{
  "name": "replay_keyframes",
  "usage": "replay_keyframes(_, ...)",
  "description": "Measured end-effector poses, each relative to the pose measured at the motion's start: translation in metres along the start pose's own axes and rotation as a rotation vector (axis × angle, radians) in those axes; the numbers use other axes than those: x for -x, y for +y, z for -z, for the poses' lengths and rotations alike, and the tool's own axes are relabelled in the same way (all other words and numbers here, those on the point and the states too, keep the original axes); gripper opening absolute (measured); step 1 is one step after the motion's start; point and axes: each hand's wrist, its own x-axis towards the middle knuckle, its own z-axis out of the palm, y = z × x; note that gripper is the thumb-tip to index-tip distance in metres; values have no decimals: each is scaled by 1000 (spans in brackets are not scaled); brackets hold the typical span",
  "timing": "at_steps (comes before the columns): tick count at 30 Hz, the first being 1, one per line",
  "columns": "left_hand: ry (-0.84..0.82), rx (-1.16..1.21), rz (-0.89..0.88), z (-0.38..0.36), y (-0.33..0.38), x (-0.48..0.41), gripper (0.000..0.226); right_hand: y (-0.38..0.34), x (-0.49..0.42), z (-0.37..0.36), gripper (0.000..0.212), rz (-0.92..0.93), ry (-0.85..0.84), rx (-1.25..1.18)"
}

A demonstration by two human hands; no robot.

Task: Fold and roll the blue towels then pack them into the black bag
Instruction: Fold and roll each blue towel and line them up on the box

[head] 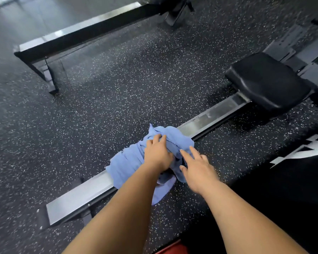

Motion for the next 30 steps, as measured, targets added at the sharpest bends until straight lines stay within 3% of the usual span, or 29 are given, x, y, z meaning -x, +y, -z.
replay_keyframes(5, 131, 241, 5, -2, -16, 9, 75, -2, 1, 3, 58, 16, 20, -12)
replay_keyframes(12, 185, 681, -48, 40, -21, 51, 68, -11, 24, 23, 57, 12, 55, -141)
replay_keyframes(26, 188, 888, -156, 147, 23, 136, 59, -36, 110, 92, 58, 115, 174, -54)
replay_keyframes(30, 241, 908, -212, 175, 40, 154, 47, -44, 138, 117, 60, 143, 214, -24)
